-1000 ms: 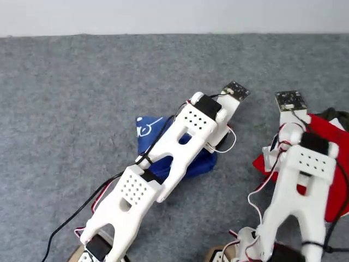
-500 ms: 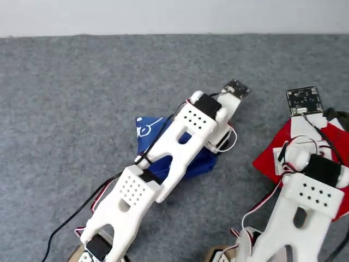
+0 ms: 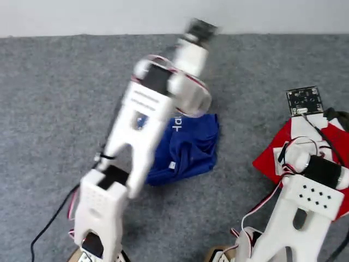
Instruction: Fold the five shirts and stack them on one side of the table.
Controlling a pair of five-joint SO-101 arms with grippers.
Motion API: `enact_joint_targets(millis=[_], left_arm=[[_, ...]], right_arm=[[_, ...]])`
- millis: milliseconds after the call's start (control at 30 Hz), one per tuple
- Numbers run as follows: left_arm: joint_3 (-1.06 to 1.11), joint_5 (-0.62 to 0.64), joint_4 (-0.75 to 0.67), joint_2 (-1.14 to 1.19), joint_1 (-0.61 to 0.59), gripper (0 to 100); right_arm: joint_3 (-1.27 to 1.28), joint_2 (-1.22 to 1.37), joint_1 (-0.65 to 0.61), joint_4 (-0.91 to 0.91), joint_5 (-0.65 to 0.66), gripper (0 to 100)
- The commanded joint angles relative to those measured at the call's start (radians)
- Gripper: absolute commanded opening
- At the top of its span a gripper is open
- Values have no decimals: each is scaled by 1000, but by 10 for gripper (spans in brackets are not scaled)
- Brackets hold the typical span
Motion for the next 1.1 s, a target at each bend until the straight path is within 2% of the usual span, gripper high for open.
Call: enact_joint_targets(millis=[0, 200, 367, 500, 733, 900, 1067], left_arm=[[180, 0, 17, -48, -126, 247], [438, -2, -51, -29, -209, 246], [521, 2, -115, -2, -212, 246], [524, 3, -146, 23, -227, 246], [522, 0, -161, 77, -227, 246], [522, 3, -167, 84, -227, 246], [524, 3, -190, 87, -227, 246]], right_arm=[[-32, -15, -133, 1, -38, 267], [-48, 70, -524, -104, -44, 266], [-227, 300, -707, -128, -48, 266], [-430, 509, -771, -99, -74, 266], [-704, 877, -811, -110, -152, 266], [-802, 1036, -852, -36, -147, 266], [-807, 1081, -855, 28, -146, 266]])
